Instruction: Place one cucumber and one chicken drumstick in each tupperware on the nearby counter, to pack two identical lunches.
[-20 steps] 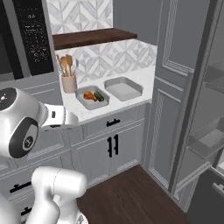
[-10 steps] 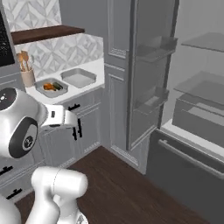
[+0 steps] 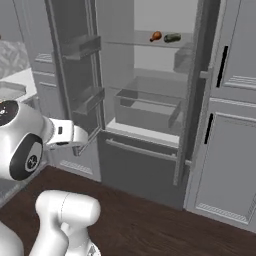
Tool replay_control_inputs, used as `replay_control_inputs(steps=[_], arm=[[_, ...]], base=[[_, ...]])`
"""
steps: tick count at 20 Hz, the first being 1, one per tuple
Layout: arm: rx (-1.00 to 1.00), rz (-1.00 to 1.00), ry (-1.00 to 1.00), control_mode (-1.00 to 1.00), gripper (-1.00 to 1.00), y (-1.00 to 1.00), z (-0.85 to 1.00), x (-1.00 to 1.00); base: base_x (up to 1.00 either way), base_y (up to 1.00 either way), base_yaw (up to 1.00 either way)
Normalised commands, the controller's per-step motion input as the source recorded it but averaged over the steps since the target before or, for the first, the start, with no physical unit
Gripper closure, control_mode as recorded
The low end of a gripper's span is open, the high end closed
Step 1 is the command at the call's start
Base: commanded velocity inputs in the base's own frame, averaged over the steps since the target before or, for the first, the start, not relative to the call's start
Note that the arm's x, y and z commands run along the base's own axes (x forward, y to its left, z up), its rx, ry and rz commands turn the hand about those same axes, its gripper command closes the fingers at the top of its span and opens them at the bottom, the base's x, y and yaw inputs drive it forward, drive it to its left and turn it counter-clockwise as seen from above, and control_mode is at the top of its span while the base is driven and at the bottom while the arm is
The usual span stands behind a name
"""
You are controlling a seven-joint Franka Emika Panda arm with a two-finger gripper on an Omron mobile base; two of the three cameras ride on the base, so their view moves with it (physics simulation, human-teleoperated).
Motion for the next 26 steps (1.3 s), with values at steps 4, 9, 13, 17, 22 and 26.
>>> replay_control_inputs(steps=[4,9,13,17,22,26], arm=[[0.00,0.00,0.00,1.00,-1.00,0.00,0.00,0.00],[0.00,0.00,0.00,1.00,-1.00,0.00,0.00,0.00],[0.00,0.00,0.00,1.00,-1.00,0.00,0.00,0.00],[0.00,0.00,0.00,1.00,-1.00,0.00,0.00,0.00],[0.00,0.00,0.00,1.00,-1.00,0.00,0.00,0.00],[0.00,0.00,0.00,1.00,-1.00,0.00,0.00,0.00]], base=[[0.64,-0.05,-0.37],[0.78,0.28,-0.30],[0.53,0.18,-0.24],[0.43,0.28,-0.21],[0.47,0.49,-0.07],[0.84,0.24,-0.04]])
